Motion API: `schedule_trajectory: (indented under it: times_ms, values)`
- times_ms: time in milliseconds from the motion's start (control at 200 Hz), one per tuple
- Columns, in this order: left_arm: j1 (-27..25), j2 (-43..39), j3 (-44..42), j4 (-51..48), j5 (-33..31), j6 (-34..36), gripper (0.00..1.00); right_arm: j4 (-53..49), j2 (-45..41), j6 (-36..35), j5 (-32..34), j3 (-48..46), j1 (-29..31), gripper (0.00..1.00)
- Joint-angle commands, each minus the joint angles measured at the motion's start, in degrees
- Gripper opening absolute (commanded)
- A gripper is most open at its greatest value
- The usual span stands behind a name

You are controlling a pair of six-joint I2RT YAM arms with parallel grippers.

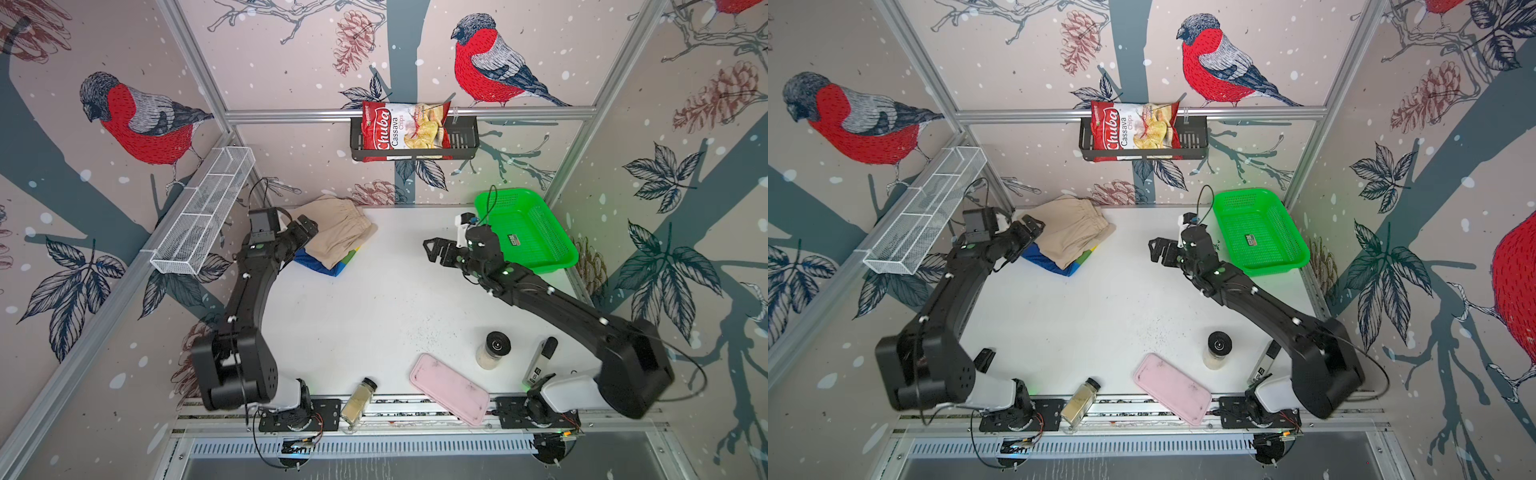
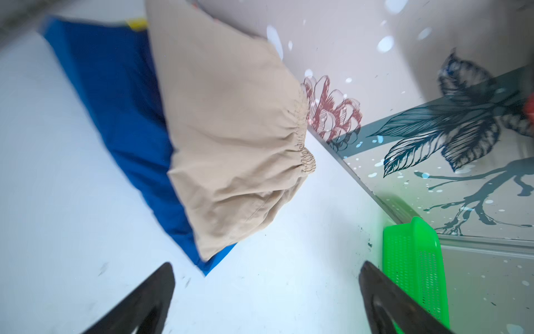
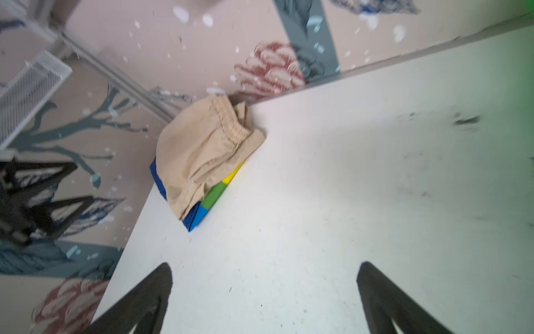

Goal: Fold and stack the shorts

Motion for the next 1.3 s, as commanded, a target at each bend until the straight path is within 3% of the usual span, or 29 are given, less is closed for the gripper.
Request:
schedule_trajectory:
  times_ms: [0, 190, 335, 460, 555, 590, 630, 690, 896, 1046, 1291]
  values:
    - [0.4, -7.3, -2.5, 0.2, -6.4, 3.6, 0.98, -5.6, -9.4, -3.3, 15.0, -2.9, -1.0, 0.99]
    - [0.3, -20.0, -6.9, 7.8, -11.5, 7.4, 0.98, -2.1, -28.2, -7.2, 31.4, -12.6, -4.7, 0.99]
    - [0.3, -28.1, -15.3, 18.4, -15.6, 9.2, 0.99, 5.8, -40.4, -9.7, 43.2, -23.4, -6.8, 0.99]
    - [0.4, -30.6, -23.5, 27.4, -18.3, 9.3, 0.98, 17.6, -45.0, -22.4, 42.8, -32.9, -9.8, 1.0]
    - [0.4, -31.3, -30.5, 35.1, -15.9, 9.1, 0.98, 19.1, -42.7, -29.5, 38.7, -36.1, -11.8, 1.0]
    - [0.4, -31.6, -34.6, 41.9, -13.0, 13.0, 0.99, 19.4, -41.5, -31.1, 37.1, -36.8, -12.3, 1.0]
    - [0.4, -32.2, -38.1, 46.6, -13.1, 13.2, 0.98, 19.3, -39.8, -29.5, 37.4, -37.1, -12.9, 1.0]
    - [0.4, -33.0, -40.1, 45.3, -18.0, 10.8, 0.98, 18.6, -37.0, -26.2, 37.7, -37.1, -14.3, 1.0]
    - [0.4, -28.8, -42.6, 42.3, -24.2, 16.7, 0.98, 23.0, -26.1, -23.7, 36.9, -40.7, -17.8, 1.0]
    - [0.3, -23.9, -51.4, 57.5, -22.9, 17.7, 0.98, 30.0, -17.3, -19.5, 33.0, -43.2, -20.9, 1.0]
    - [-0.8, -11.3, -55.2, 70.2, -25.2, 21.4, 0.98, 39.6, -7.5, -19.3, 30.9, -42.2, -24.3, 0.99]
